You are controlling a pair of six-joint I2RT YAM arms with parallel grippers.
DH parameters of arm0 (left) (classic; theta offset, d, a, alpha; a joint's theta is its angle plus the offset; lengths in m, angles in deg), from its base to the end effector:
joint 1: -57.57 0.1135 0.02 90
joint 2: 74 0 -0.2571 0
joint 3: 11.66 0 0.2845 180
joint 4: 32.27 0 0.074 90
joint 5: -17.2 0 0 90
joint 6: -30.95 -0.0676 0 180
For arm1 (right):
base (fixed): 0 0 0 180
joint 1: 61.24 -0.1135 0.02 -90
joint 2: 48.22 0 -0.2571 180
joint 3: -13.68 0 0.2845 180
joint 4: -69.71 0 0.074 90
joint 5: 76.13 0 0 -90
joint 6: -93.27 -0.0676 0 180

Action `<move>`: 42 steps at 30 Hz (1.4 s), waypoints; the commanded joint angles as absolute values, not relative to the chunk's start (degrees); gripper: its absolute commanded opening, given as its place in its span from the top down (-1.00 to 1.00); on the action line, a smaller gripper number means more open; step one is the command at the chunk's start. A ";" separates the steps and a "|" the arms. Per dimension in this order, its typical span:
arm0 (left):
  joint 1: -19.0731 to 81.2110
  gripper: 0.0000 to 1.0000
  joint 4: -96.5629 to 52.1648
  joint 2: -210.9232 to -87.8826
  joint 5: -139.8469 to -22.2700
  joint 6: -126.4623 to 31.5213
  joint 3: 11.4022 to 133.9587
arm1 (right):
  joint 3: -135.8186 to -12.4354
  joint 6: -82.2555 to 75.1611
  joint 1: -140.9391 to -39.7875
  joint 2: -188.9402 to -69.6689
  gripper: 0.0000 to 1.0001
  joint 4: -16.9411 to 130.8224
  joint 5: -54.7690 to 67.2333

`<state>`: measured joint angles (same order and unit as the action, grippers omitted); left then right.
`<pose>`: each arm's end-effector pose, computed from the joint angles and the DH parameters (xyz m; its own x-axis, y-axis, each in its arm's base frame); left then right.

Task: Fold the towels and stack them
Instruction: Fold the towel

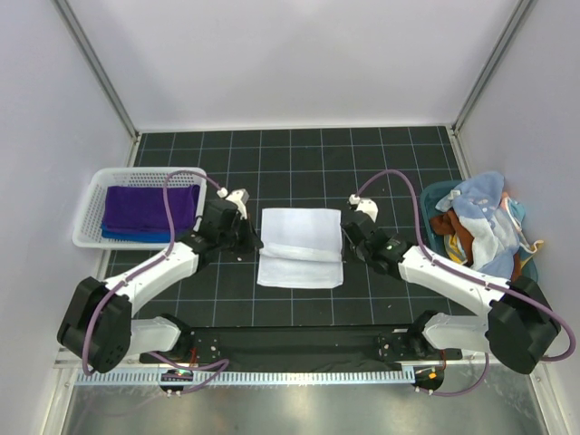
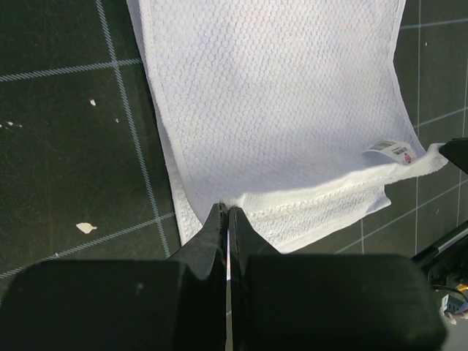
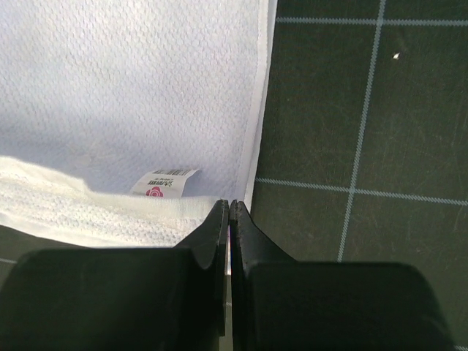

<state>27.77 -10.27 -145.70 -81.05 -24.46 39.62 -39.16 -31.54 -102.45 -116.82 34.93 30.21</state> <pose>0.2641 -0.1624 0.1633 -0.8133 -0.1817 -0.5528 0.1483 0.8540 -0.4988 0.2294 0.1756 0.1684 -0.7610 0.0617 -0.6458 -0.0771 0.9798 0.1845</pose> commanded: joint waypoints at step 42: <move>26.89 0.87 -12.36 -141.50 -83.61 -21.26 32.86 | -34.62 -35.23 -106.24 -114.32 0.67 37.32 29.96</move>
